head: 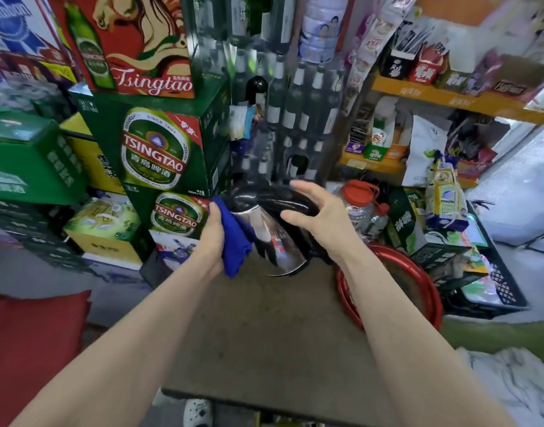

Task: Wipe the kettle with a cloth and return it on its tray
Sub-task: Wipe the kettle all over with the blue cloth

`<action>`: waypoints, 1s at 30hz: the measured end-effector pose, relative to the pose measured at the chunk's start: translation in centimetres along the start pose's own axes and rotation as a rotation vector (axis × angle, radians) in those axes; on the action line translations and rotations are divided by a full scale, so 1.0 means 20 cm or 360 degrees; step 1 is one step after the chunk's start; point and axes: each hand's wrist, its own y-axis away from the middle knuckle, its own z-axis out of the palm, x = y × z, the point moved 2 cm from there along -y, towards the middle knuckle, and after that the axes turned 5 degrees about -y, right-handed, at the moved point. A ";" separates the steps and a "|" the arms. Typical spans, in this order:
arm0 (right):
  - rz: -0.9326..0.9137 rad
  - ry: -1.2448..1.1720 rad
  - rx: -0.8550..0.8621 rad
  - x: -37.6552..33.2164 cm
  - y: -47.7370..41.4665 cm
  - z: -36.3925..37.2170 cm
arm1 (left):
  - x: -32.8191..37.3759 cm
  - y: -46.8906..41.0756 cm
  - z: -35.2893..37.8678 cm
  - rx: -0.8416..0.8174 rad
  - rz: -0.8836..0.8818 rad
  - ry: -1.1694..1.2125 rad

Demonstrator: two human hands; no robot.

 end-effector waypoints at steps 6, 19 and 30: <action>0.0264 -0.0238 0.0040 0.41 0.01 0.13 | -0.27 -0.19 -0.19 0.0148 -0.0045 -0.0217; 0.0719 -0.0728 0.0315 1.03 0.09 0.24 | -0.35 -0.38 -0.33 0.0159 0.0545 -0.1287; 0.0621 -0.0135 0.0285 0.82 0.25 0.16 | -0.34 -0.01 -0.17 0.0081 0.0774 -0.1323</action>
